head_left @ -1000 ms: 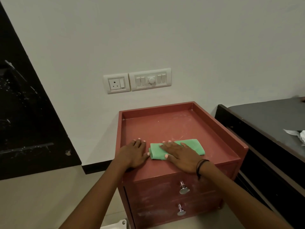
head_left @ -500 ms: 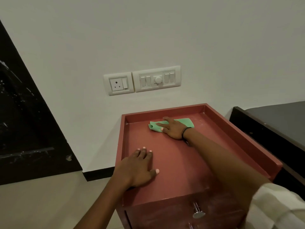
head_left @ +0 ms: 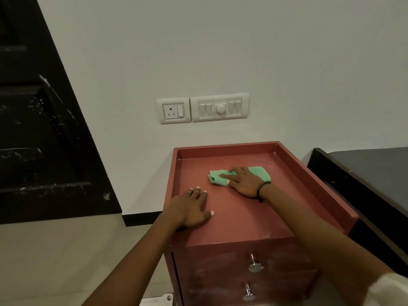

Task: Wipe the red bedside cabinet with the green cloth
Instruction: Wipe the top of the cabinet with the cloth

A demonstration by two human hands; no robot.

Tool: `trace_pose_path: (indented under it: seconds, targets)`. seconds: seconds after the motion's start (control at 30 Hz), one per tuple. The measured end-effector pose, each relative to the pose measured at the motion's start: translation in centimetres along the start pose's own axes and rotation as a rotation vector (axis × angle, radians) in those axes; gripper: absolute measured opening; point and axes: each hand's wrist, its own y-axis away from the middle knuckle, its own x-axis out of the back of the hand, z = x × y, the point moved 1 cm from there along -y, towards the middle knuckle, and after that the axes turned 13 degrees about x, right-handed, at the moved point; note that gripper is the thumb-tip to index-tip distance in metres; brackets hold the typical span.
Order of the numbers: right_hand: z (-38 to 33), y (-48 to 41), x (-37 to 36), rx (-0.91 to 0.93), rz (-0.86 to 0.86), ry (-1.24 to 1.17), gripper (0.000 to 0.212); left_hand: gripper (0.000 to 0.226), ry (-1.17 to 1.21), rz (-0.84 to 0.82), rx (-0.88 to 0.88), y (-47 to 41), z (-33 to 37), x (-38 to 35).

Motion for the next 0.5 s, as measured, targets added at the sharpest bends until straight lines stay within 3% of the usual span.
trace_pose_path:
  seconds: [0.17,0.3,0.5]
  targets:
    - [-3.6,9.5,-0.5,0.045,0.010,-0.003,0.044,0.076,0.131,-0.032,0.060,0.4,1.2,-0.7]
    - [-5.8,15.0,-1.3,0.065,0.048,-0.013,0.044,0.069,0.286,0.097,0.130,1.0,2.8,-2.6]
    - [-7.0,17.8,-2.6,0.067,0.039,0.029,0.051,0.069,0.313,0.177,0.132,1.0,2.9,-3.4]
